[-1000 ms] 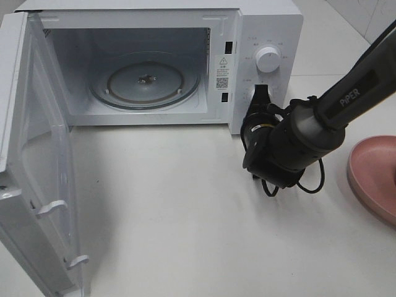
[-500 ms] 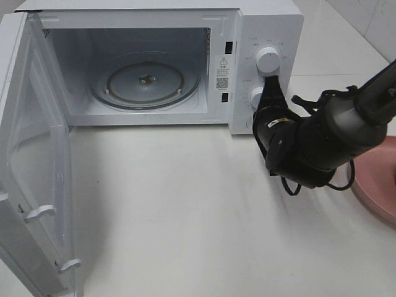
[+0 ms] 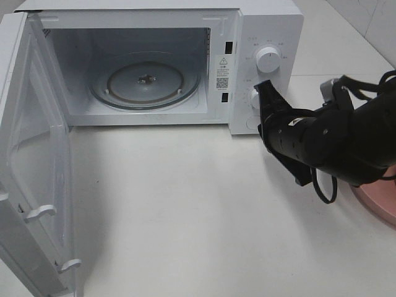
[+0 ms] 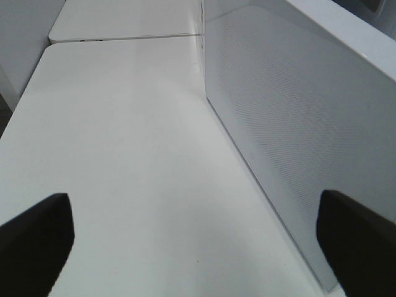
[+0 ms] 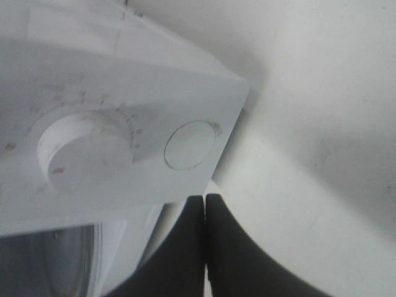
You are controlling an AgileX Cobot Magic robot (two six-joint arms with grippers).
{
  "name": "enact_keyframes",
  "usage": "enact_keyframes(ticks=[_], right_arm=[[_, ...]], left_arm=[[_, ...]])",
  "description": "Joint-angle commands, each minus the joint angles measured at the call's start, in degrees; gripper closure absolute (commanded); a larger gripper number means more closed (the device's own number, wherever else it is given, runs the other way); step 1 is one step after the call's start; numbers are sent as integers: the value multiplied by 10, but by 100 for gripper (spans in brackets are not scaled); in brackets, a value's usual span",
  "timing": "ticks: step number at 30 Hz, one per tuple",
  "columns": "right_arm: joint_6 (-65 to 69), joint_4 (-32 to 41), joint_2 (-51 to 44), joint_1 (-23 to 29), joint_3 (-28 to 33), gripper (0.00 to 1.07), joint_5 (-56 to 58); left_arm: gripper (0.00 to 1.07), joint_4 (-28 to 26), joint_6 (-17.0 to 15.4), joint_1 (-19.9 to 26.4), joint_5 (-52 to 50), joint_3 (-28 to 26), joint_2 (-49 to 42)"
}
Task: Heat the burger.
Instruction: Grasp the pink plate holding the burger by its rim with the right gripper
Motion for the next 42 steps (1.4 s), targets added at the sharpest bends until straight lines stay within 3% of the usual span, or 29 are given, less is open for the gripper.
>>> enact_keyframes(ticks=[1,10,16,30,38,41,42], right_arm=[[-153,-11,-44,-3,2,107,73],[-501,-9,-123,-3,2,104,230],[-625,-26,-164,-16,2,103,358],[-604,-209,-248,-120,-3,99,626],[-519,-337,-292,-179,-51,96,753],[-469,-393,-292,-201,-68,90,781],[-453,-431,-292,-212,-72,82,790]], left_arm=[[7,-3,-1,-3,-2,1,-11],[7,-3,-1,-3,-2,1,-11],[7,-3,-1,-3,-2,1,-11],[7,-3,-1,-3,-2,1,-11],[7,-3,-1,-3,-2,1,-11],[7,-3,-1,-3,-2,1,-11],[7,-3,-1,-3,-2,1,-11]])
